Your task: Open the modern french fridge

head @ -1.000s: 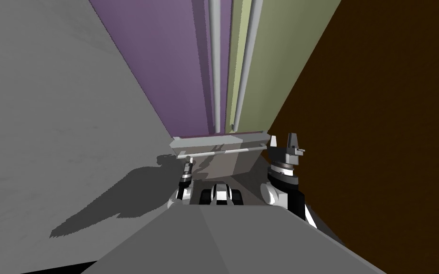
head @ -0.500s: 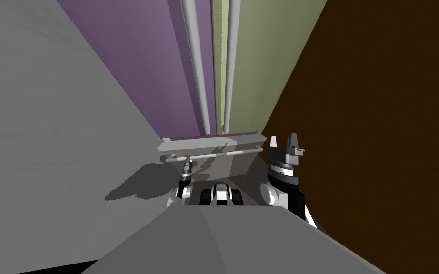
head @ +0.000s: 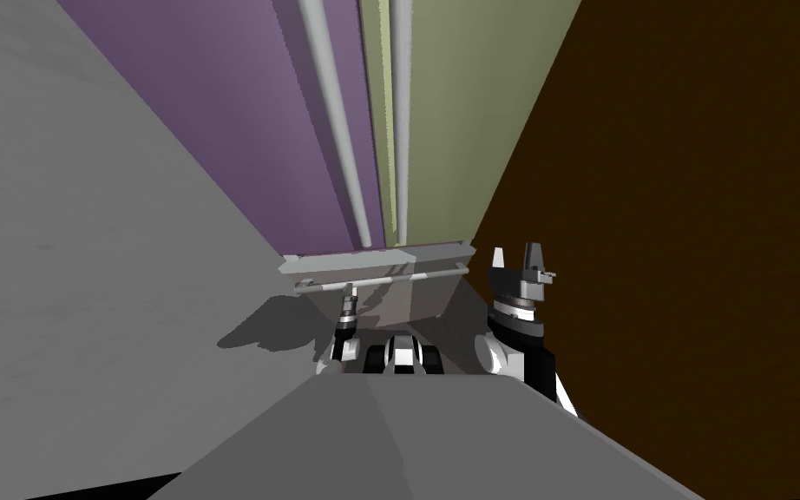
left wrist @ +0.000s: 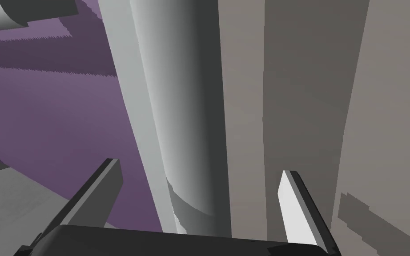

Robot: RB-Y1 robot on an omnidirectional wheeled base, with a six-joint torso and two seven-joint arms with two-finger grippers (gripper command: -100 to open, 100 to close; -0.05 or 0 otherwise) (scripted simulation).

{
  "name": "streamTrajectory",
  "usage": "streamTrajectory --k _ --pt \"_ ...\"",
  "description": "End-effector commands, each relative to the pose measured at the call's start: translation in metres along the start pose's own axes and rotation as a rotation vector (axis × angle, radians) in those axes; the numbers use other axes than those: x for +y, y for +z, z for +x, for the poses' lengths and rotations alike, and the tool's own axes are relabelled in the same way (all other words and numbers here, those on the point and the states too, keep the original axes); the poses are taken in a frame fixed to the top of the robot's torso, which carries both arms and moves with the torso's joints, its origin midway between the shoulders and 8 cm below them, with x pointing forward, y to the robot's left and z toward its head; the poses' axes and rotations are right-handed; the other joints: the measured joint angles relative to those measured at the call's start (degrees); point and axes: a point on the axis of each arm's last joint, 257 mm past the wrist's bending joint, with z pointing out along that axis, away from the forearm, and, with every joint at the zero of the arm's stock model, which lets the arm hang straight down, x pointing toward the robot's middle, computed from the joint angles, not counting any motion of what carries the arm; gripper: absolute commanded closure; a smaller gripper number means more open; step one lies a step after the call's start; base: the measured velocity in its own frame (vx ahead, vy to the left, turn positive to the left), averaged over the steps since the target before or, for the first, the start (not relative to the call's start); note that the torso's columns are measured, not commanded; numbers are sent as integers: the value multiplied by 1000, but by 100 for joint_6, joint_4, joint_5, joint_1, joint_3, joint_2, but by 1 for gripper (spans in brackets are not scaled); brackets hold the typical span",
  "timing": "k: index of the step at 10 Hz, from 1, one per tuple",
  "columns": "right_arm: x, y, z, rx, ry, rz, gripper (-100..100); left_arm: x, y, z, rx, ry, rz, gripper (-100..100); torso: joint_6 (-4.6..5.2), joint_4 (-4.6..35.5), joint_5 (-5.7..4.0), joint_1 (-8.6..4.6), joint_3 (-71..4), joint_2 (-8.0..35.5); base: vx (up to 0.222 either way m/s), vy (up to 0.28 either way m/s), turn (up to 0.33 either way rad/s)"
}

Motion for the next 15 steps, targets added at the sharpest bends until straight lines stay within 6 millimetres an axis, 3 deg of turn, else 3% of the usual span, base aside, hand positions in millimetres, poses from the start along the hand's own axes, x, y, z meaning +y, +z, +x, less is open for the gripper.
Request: streamTrajectory --k 1,2,3,7,8,9,11,12,13,15 --pt "0 0 0 0 0 0 0 0 -2 19 -22 -47 -9 -100 1 -1 -3 -10 -2 -3 0 -7 -2" --pt "0 0 0 0 0 0 0 0 -2 16 -18 -37 -7 -100 0 -2 -5 -17 -4 -6 0 0 0" --pt "0 0 0 0 0 0 0 -1 14 18 -14 -41 -7 -100 0 -2 -6 -17 -5 -8 -8 -3 32" --pt "0 0 0 0 0 0 0 -2 37 21 -8 -44 -6 -100 1 -2 -5 -19 -6 -9 -7 -2 20" --pt "0 0 0 0 0 0 0 -1 32 21 -9 -43 -5 -100 1 -2 -5 -19 -5 -9 0 0 0" --pt "0 0 0 0 0 0 0 -1 17 19 -13 -41 -7 100 0 -3 -5 -19 -5 -9 7 1 -46" --pt "0 0 0 0 0 0 0 0 2 17 -17 -39 -8 100 1 12 -14 -28 1 5 12 6 -26" --pt "0 0 0 0 0 0 0 2 6 18 -16 -40 -14 100 1 5 -10 -26 2 3 6 3 -2" --pt "0 0 0 0 0 0 0 1 7 6 -3 -11 -4 -100 1 1 -7 -23 -1 -2 0 0 0" --pt "0 0 0 0 0 0 0 1 10 -9 12 24 5 -100 -2 -2 -4 -8 -7 -10 -2 23 6"
